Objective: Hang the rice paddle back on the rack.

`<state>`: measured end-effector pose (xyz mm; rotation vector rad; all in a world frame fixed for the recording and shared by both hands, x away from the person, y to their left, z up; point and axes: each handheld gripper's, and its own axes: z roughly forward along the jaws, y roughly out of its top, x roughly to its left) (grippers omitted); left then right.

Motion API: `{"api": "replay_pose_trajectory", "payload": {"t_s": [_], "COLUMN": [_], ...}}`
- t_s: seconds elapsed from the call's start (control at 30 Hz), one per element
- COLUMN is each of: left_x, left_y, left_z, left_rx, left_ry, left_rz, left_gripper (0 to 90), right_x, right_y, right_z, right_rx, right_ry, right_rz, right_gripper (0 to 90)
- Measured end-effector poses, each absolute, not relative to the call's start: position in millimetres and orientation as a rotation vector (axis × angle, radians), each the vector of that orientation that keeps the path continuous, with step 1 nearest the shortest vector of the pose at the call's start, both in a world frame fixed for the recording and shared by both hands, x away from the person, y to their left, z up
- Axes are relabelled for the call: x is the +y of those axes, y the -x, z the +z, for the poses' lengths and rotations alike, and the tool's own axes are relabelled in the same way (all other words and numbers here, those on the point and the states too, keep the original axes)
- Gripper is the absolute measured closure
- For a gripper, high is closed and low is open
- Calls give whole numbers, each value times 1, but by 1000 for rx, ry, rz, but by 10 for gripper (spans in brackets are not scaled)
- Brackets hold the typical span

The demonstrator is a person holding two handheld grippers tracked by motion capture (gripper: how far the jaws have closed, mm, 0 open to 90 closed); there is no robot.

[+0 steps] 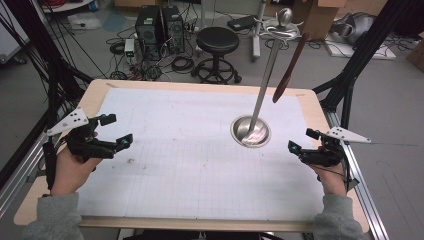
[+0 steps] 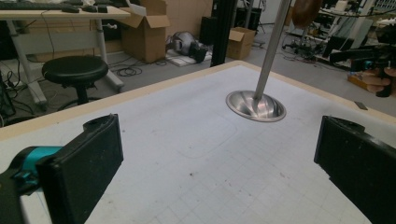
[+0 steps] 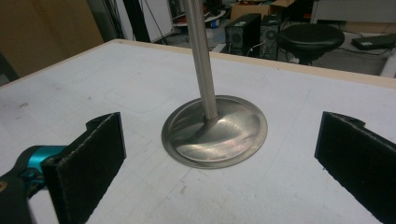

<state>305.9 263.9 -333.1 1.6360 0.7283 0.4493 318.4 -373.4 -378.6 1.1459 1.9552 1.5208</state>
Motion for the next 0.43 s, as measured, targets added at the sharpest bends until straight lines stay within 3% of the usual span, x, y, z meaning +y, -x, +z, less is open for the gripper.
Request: {"api": "replay_pose_trajectory", "payload": {"t_s": [0.43], "left_x": [264], "left_y": [-311], "left_z": [-342], "left_rx": [754], "left_ry": [-1649], "left_rz": [446], "left_gripper": [17], "right_x": [-376], "right_y": [-318], "right_z": [-384], "right_rx": [1944], "right_ry": [-1148], "right_rz": [1526], "right_gripper": [5]}}
